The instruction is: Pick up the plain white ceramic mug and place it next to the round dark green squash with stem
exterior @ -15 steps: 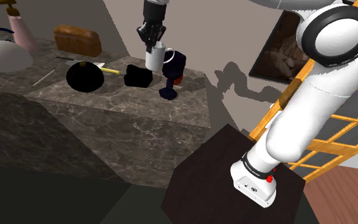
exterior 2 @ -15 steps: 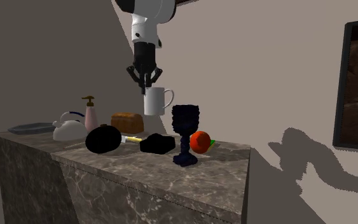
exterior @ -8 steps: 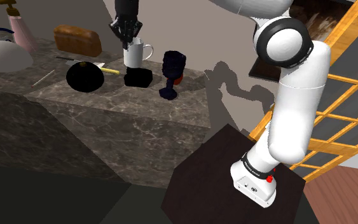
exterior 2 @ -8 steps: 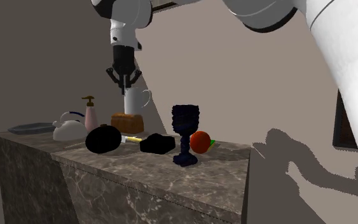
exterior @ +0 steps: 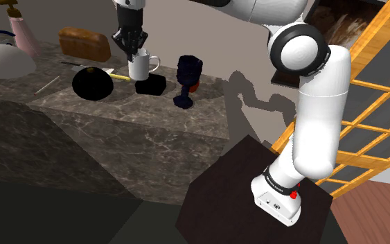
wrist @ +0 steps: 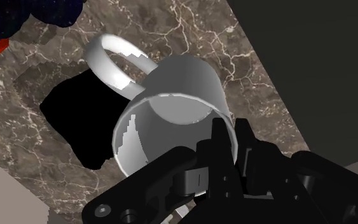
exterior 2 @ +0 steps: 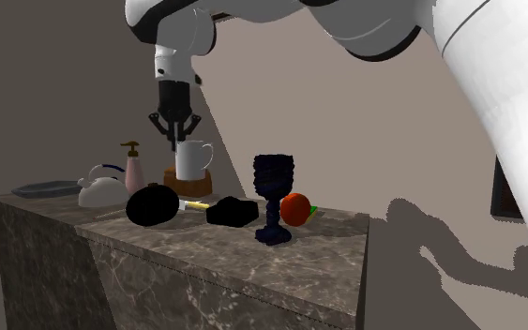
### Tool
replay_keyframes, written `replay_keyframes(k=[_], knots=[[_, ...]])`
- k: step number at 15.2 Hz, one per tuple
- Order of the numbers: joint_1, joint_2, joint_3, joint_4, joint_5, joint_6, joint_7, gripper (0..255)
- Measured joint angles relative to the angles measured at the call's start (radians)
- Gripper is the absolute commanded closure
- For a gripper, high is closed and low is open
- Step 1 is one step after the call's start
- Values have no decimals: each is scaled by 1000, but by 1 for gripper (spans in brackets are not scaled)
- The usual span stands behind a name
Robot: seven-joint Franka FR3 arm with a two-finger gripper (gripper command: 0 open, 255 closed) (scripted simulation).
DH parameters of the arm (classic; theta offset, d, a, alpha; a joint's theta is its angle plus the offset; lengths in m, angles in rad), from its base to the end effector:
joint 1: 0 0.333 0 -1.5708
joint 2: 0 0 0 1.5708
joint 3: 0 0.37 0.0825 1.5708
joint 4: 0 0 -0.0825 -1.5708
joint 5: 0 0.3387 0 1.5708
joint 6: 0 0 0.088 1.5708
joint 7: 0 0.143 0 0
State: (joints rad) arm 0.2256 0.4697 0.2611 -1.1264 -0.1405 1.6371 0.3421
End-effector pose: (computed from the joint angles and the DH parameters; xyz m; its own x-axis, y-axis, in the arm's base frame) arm 0.6234 0.2562 0.5670 0.9911 0.1193 0.0595 0.1193 -0.9929 0.0036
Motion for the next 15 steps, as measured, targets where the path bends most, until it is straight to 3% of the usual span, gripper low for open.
replay_keyframes(k=[15], knots=[[-20, -27, -2, -241, 3, 214, 11, 255]])
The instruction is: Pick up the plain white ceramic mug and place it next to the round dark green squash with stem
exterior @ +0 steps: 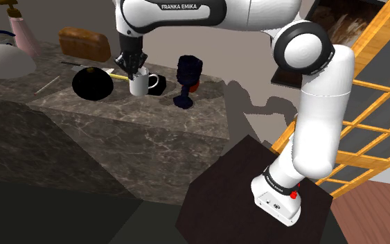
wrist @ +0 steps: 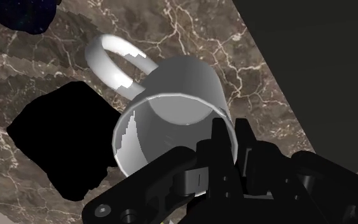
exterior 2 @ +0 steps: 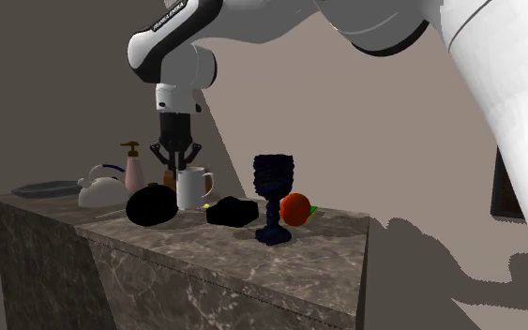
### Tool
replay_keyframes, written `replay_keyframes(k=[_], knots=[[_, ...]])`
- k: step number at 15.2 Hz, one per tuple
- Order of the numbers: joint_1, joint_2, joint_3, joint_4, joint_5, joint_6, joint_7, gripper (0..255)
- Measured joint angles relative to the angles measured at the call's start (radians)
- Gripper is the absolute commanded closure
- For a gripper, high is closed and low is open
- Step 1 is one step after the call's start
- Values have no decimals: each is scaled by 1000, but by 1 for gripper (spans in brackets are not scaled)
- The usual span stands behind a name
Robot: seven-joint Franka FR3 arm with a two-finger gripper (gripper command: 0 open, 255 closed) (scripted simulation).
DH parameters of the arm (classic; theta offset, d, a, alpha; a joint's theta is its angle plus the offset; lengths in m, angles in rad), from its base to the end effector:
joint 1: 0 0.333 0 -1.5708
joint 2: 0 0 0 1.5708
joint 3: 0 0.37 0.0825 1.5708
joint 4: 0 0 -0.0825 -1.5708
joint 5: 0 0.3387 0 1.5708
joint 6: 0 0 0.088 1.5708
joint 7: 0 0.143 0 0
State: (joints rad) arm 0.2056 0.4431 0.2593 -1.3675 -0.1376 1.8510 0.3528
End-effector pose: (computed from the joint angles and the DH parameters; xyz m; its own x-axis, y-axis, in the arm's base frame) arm 0.6237 0.2566 0.4994 0.9911 0.1191 0.0596 0.1191 -0.9929 0.0036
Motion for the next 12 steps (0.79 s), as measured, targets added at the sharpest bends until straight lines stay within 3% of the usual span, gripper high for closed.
replay_keyframes(k=[12], knots=[[-6, 23, -6, -133, -10, 154, 10, 255]])
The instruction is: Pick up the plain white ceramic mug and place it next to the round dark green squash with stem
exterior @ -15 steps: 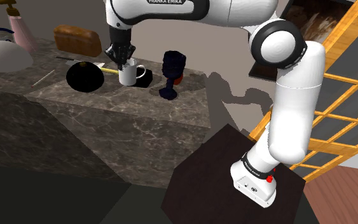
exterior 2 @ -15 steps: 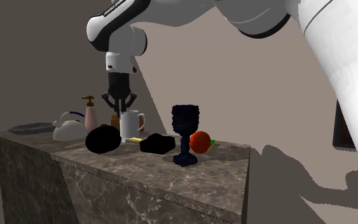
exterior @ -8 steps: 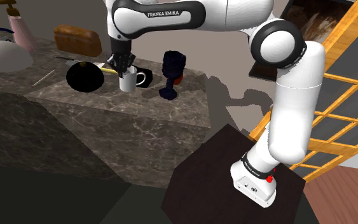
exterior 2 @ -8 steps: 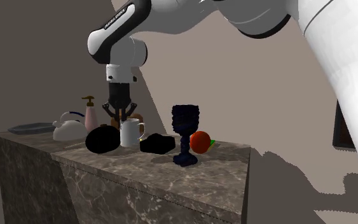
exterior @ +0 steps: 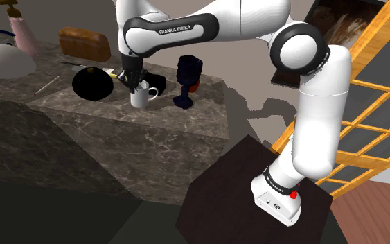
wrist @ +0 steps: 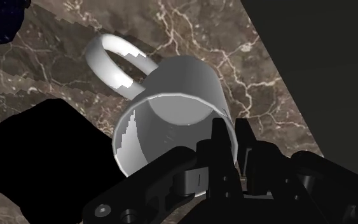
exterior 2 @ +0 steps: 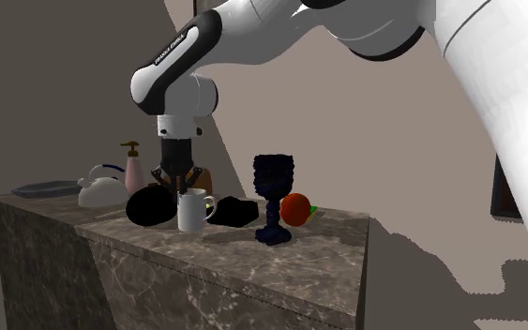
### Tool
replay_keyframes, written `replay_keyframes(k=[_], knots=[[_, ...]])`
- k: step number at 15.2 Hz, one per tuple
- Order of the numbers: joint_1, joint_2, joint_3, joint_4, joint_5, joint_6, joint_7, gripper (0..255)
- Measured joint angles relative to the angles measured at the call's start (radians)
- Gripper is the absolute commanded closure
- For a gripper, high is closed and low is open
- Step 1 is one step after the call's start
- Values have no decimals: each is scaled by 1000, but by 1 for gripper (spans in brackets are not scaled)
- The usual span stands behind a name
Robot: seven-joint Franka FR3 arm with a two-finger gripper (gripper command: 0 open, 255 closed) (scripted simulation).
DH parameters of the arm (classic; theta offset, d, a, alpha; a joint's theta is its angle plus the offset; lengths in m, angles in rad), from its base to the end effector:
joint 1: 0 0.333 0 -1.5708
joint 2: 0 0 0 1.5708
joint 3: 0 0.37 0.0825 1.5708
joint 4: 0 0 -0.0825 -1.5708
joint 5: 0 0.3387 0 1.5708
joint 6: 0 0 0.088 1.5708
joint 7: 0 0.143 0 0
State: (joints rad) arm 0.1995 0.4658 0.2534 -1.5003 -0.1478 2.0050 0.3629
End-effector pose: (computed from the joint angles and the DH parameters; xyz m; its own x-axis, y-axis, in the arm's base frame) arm 0.6268 0.2566 0.4402 0.9911 0.1192 0.0593 0.1192 -0.9929 0.0036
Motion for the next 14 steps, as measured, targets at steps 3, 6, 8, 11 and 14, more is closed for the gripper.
replay_keyframes(k=[3, 6, 8, 11, 14], knots=[[1, 13, -2, -23, -5, 35, 4, 255], [1, 21, -4, -37, -7, 57, 6, 255], [1, 21, -4, -39, -8, 60, 6, 255], [1, 21, -4, -40, -8, 61, 7, 255], [1, 21, -4, -40, -8, 61, 7, 0]])
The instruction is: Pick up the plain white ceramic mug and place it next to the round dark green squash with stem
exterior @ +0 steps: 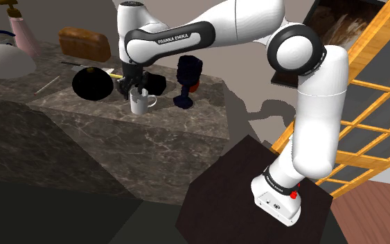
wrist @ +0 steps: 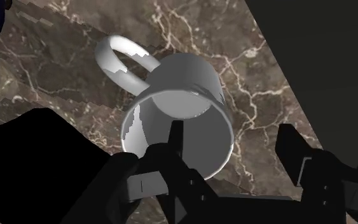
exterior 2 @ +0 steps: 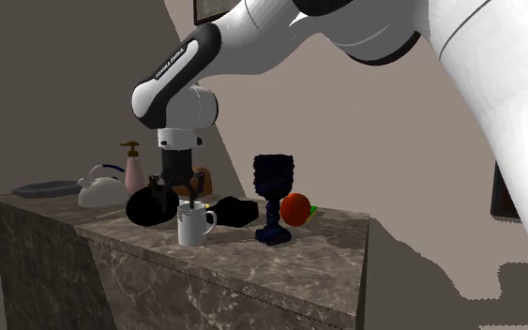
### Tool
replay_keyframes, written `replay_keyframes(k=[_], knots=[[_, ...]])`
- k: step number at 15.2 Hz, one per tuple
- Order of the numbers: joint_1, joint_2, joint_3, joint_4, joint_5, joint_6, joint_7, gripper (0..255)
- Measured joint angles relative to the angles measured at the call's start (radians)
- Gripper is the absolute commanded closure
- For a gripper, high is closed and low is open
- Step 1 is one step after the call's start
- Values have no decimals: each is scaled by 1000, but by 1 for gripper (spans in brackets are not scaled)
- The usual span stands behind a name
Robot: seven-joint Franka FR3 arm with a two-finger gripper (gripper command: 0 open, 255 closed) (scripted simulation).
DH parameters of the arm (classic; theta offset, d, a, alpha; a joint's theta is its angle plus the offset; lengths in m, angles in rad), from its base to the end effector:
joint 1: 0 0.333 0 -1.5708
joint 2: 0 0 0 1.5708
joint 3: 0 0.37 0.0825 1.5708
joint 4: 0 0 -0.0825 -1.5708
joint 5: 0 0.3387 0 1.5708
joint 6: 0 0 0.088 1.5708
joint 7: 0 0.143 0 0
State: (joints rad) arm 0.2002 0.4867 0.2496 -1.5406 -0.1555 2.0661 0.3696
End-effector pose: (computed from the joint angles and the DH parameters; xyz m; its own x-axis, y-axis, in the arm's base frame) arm 0.6290 0.2575 0.4143 0.9911 0.1190 0.0600 0.1190 -0.9929 0.0034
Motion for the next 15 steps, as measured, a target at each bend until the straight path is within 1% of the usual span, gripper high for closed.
replay_keyframes(k=[4, 9, 15], knots=[[0, 0, 0, 0, 0, 0, 0, 0], [1, -38, 7, 59, 12, -95, -7, 0], [-1, -42, 7, 64, 14, -105, -9, 0]])
